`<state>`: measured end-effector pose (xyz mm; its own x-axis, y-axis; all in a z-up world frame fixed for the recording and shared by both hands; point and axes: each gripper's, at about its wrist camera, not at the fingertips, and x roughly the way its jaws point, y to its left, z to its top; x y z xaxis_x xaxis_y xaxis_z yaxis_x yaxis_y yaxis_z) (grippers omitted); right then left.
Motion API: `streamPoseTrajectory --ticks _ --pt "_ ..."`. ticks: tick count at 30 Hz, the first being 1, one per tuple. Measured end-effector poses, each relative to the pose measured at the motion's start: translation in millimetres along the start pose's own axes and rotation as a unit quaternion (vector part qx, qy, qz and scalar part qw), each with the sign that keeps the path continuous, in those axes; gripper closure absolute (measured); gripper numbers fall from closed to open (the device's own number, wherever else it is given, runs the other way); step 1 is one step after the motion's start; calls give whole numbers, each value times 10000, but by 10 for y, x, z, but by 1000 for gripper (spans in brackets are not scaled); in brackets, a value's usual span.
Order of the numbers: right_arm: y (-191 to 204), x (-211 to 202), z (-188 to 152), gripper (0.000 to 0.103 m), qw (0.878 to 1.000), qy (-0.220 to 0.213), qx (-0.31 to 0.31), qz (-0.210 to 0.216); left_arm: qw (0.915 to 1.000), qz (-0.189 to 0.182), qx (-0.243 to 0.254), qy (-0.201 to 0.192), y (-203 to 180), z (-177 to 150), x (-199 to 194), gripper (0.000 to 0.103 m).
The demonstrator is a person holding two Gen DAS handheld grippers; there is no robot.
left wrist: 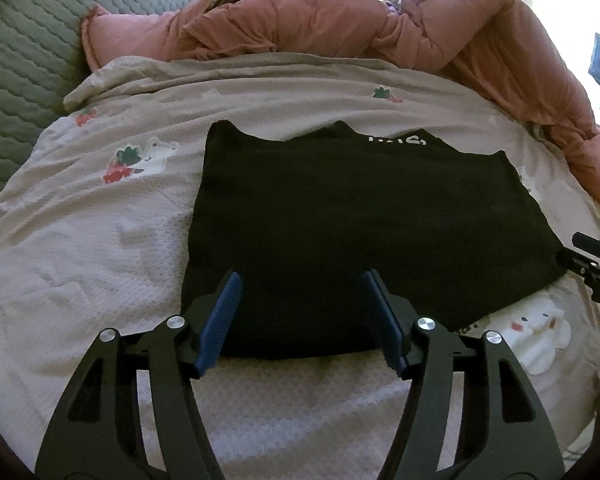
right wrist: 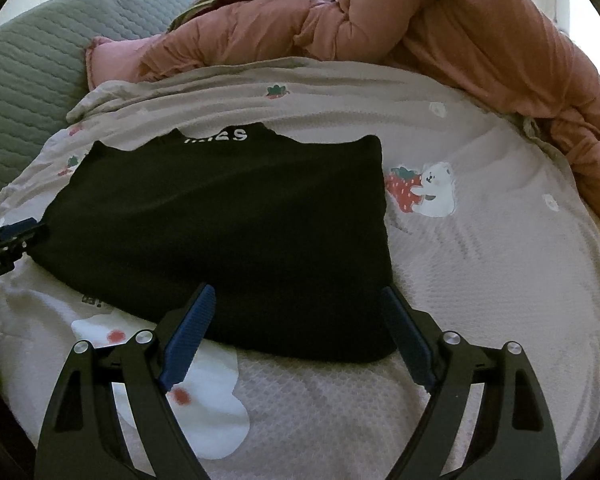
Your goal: Fold small clothes
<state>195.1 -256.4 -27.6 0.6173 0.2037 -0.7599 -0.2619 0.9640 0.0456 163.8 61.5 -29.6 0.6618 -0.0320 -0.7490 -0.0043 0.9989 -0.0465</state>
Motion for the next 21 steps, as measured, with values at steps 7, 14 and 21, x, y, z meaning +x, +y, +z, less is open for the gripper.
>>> streamPoseTrajectory --ticks 7,14,21 --pt "70 -81 10 19 9999 -74 -55 46 10000 21 -3 -58 -15 10 -93 41" --pt "199 -198 48 15 9995 -211 -177 126 9998 66 -25 -164 6 29 -206 30" --pt "393 -273 94 10 9985 -323 -375 223 9995 125 -124 -250 95 51 -305 30"
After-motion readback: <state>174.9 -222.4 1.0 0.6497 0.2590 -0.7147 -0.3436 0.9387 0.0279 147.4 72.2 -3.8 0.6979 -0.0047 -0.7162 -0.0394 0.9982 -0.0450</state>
